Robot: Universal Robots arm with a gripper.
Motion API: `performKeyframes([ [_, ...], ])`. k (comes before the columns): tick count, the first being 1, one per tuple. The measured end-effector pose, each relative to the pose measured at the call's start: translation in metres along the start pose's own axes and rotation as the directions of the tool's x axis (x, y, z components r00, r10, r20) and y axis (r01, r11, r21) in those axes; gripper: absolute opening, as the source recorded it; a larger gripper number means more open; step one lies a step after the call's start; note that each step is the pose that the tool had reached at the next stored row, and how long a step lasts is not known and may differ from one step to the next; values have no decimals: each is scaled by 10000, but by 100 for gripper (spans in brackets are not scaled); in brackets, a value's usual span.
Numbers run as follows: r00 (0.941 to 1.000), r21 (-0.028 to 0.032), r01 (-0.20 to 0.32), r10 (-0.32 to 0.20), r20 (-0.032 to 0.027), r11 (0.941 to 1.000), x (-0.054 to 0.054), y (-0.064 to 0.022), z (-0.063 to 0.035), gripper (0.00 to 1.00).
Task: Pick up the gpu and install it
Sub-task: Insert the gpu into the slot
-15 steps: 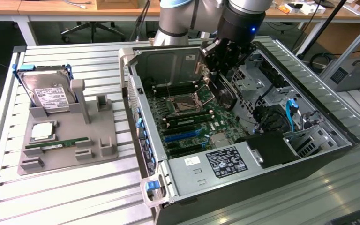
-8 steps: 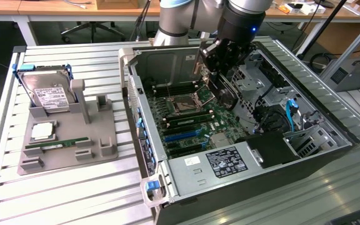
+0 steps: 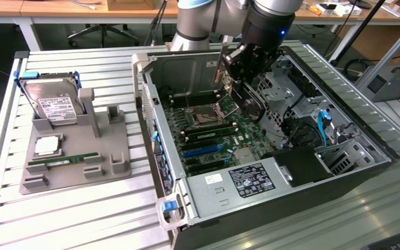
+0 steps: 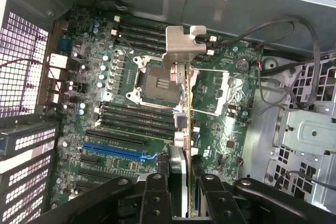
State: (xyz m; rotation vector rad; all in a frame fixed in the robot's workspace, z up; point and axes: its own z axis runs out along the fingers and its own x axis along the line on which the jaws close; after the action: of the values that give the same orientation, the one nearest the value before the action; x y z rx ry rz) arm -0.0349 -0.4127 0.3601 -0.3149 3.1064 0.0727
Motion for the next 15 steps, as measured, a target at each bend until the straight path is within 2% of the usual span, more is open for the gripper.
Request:
performKeyframes([
  [15,9988,-12,497,-497,-22,9988,0,0,1,27],
])
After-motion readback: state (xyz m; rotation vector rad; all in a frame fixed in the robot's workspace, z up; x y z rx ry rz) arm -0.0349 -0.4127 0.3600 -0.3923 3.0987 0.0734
